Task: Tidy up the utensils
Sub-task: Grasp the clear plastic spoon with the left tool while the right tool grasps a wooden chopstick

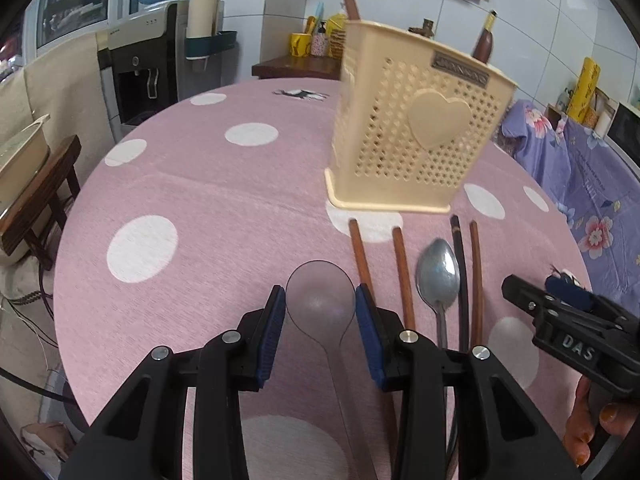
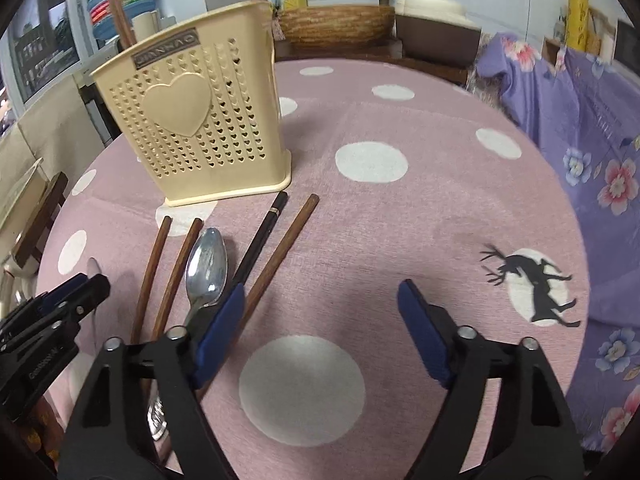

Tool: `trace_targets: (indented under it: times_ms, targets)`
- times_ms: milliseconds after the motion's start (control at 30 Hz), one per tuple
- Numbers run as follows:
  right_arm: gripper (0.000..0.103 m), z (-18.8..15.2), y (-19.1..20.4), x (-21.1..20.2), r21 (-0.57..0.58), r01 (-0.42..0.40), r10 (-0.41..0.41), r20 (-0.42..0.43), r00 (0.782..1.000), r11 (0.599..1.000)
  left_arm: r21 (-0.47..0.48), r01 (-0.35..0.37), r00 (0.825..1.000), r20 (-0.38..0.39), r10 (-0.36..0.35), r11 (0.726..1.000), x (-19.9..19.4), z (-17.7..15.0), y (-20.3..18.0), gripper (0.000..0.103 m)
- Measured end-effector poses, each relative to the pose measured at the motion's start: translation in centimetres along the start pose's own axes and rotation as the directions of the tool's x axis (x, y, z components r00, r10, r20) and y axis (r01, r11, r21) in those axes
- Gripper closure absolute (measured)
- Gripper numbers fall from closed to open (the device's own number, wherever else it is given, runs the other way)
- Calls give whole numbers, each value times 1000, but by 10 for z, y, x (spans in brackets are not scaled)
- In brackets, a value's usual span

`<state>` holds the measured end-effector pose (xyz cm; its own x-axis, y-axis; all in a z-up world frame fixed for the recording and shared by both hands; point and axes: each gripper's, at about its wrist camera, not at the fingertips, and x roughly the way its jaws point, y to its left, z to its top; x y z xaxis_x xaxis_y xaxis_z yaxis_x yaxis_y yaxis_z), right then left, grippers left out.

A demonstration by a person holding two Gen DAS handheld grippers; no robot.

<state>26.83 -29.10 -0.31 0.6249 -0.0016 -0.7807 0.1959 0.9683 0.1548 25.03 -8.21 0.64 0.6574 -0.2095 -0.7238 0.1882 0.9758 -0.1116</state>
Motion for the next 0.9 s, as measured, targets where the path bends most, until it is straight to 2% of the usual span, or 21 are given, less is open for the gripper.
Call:
trace_targets:
  times_ms: [133, 200, 367, 467, 633, 800, 900]
  targets:
    - [49, 14, 6, 17, 50, -26, 29, -61, 998, 998, -9, -13, 1000, 21, 14, 1000, -2, 7, 7, 66]
    - [56, 19, 13, 23, 58, -1, 5, -69, 998, 998, -7, -17, 999, 30, 18, 1000, -2, 9, 8, 66]
    - [66, 28, 24, 38, 53, 55, -50, -97, 994, 997, 6, -21, 999, 46, 21, 1000, -3, 10, 7, 66]
    - [75, 30, 23, 41, 62, 88, -82, -85, 993, 994, 6, -14, 999, 47, 14, 1000, -2, 11, 8, 66]
    - [80, 39, 22, 46, 82, 92, -84, -96, 992, 992, 0, -8, 999, 46, 8, 1000, -1, 12, 10, 66]
    - [92, 49, 26, 55, 74, 106, -99, -99, 990, 992, 9, -5, 999, 49, 5, 1000, -1, 13, 7, 66]
    - [93, 50, 23, 57, 88, 93, -85, -90, 992, 992, 14, -4, 999, 54, 3, 1000, -1, 14, 6, 66]
